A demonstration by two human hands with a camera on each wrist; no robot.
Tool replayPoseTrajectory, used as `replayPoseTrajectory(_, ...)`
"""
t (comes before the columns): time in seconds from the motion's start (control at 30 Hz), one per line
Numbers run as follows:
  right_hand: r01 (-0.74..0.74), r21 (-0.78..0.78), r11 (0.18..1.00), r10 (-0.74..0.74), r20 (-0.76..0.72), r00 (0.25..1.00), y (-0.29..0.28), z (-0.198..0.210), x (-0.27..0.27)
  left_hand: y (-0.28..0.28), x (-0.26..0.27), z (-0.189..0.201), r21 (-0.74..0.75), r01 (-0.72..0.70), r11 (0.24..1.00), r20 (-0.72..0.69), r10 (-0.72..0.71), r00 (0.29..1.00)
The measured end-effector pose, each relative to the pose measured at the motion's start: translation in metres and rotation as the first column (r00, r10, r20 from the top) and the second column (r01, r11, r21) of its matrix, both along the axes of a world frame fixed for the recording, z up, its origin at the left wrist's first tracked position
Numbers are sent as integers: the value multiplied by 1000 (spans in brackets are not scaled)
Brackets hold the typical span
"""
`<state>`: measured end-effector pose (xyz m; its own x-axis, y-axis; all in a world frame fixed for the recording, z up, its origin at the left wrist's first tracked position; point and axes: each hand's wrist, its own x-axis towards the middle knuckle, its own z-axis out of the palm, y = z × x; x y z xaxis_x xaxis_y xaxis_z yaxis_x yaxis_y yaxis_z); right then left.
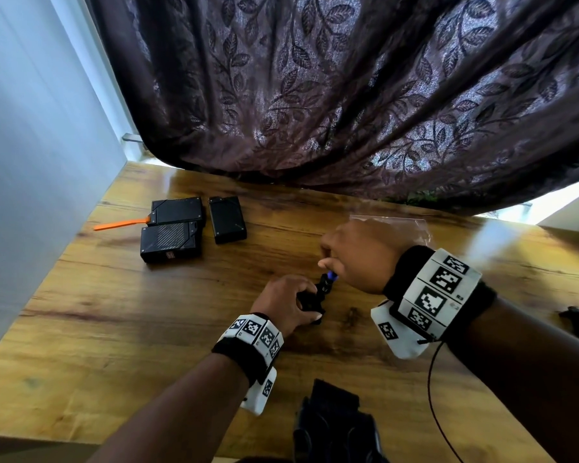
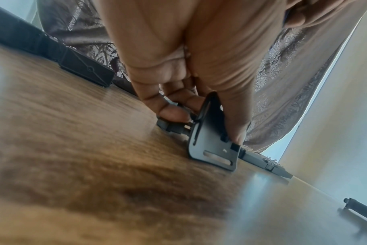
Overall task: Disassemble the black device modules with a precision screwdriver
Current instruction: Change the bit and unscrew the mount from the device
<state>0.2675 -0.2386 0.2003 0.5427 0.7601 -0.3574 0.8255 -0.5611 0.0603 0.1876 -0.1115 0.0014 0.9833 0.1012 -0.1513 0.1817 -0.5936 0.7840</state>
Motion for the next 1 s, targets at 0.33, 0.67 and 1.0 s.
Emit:
replayPoseTrajectory(0.33,-9,60,998,13,-68,998,-5,3,-7,0,0,0,10,5,1000,-1,-5,1000)
replayPoseTrajectory(0.67,33,18,999,-32,-23,999,-6,8,2,0,-1,4,-5,15,1000,-8,-15,1000)
replayPoseTrajectory(1.0,-16,-19,1000,17,31,999,-12,8,1,-1,-1,8,-11,8,1000,-20,-8,1000)
